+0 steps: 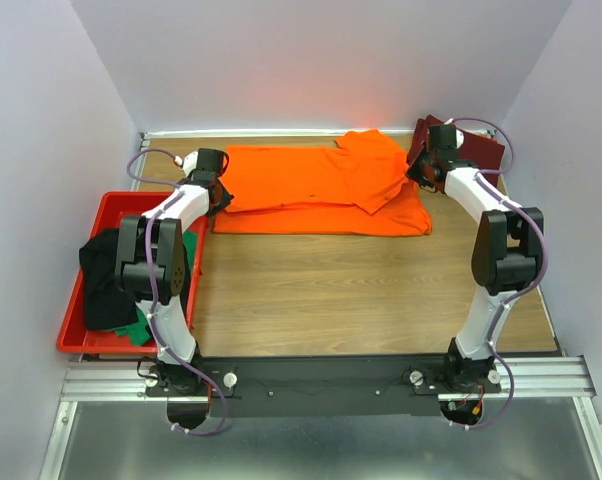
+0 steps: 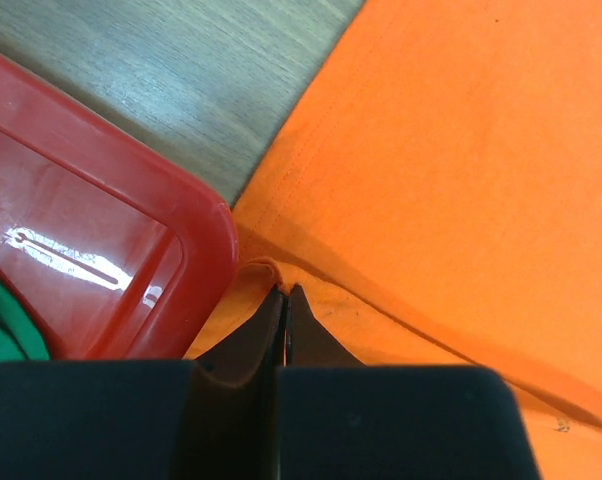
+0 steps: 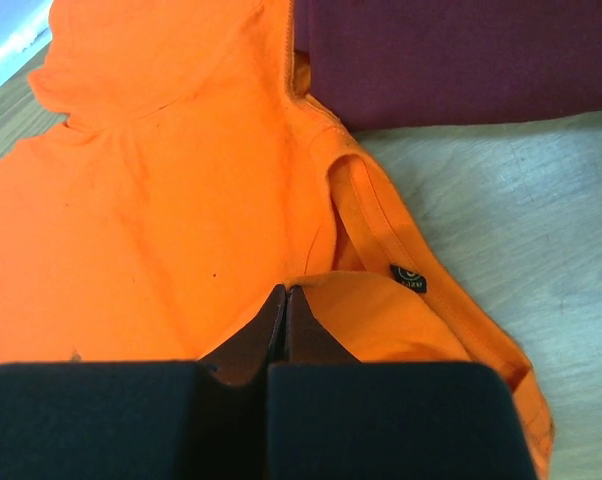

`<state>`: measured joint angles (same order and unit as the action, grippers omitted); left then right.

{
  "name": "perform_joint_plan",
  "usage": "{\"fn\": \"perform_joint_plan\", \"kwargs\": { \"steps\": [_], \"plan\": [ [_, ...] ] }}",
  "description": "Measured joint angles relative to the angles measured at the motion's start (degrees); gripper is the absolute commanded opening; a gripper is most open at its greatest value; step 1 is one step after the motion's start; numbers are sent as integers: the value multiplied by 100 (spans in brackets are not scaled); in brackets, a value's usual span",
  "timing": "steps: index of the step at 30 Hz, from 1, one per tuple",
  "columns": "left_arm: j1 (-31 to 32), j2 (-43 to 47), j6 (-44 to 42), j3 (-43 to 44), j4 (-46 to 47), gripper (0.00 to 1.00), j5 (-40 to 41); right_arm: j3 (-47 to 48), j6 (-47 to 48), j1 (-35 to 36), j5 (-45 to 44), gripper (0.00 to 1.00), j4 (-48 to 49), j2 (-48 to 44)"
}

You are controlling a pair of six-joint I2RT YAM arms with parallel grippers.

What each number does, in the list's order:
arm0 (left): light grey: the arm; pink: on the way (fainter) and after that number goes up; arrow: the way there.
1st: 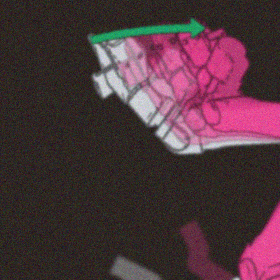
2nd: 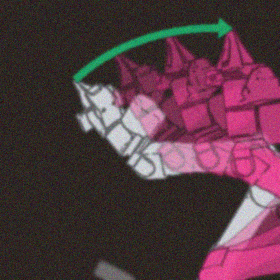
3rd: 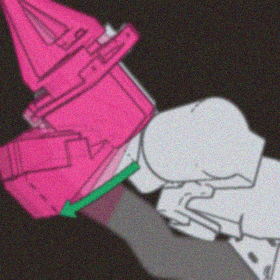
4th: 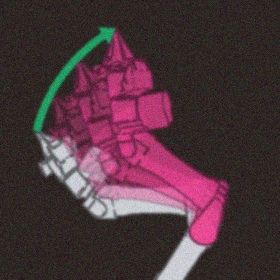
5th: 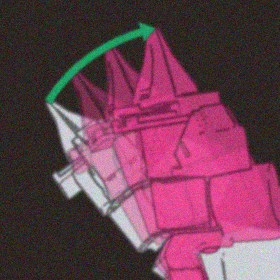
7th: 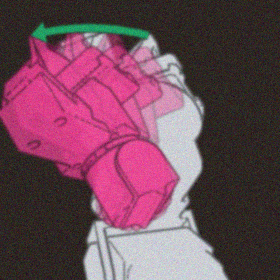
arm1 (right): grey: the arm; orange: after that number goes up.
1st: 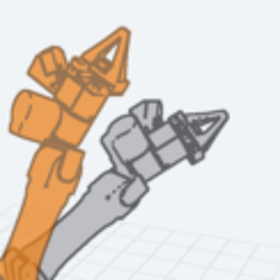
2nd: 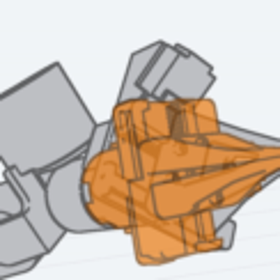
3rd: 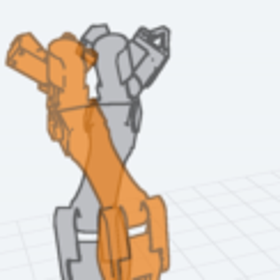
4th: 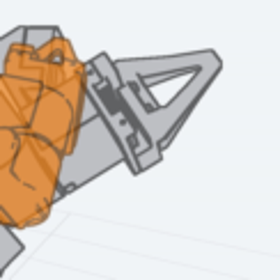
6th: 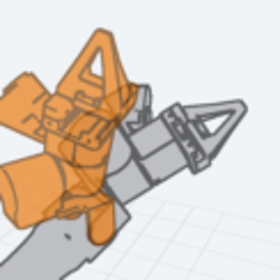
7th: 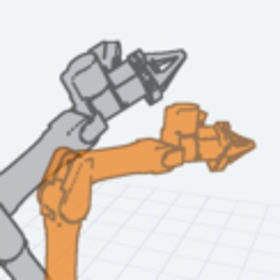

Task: Fold and stack the t-shirts
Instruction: Fold the tshirt

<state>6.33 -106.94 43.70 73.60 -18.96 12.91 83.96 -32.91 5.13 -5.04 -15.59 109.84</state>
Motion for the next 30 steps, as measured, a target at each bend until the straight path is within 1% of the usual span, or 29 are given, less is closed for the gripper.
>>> {"fn": "perform_joint_plan", "kwargs": {
  "steps": [2, 3, 4, 5, 6, 7, 8, 9, 10, 11, 13, 14, 15, 19, 24, 27, 30],
  "plan": [
    [-2, -4, -37, 0, 2, 40, -2, 46, 2, 0, 26, 2, 26, 68],
    [-2, -4, -48, 0, 11, 55, -2, 72, 13, 0, 37, 5, 33, 114],
    [-7, -4, -50, 0, 28, 61, -4, 105, 35, 0, 52, 11, 35, 151],
    [-9, -4, -83, 0, 98, 69, -59, 164, 50, 0, 85, 23, 52, 214],
    [2, -2, -79, 0, 153, 75, -94, 205, 85, 0, 114, 33, 57, 269],
    [13, 0, -107, 0, 208, 76, -111, 225, 85, 0, 127, 37, 61, 295],
    [17, 9, -118, 0, 278, 76, -177, 254, 116, 0, 157, 38, 68, 339],
    [26, 17, -133, 0, 326, 76, -197, 286, 157, 0, 186, 42, 72, 380],
    [28, 31, -146, -2, 339, 76, -205, 306, 157, -2, 210, 44, 81, 407],
    [26, 55, -162, -7, 348, 76, -210, 313, 168, -4, 243, 51, 87, 424],
    [13, 111, -179, -42, 369, 76, -221, 315, 203, -11, 302, 52, 87, 428],
    [13, 149, -188, -76, 387, 75, -229, 313, 212, -20, 319, 52, 94, 428],
    [13, 177, -190, -103, 393, 71, -234, 313, 219, -26, 330, 52, 101, 428],
    [96, 240, -205, -219, 420, 63, -264, 251, 254, -35, 345, 50, 111, 385],
    [319, 275, -173, -358, 426, 51, -280, -387, 249, -28, 356, 47, 138, -103],
    [487, 280, -120, -382, 424, 47, -310, -682, 247, 46, 365, 46, 149, -313],
    [605, 280, -98, -382, 431, 47, -321, -817, 245, 175, 365, 46, 162, -345]
  ]
}}
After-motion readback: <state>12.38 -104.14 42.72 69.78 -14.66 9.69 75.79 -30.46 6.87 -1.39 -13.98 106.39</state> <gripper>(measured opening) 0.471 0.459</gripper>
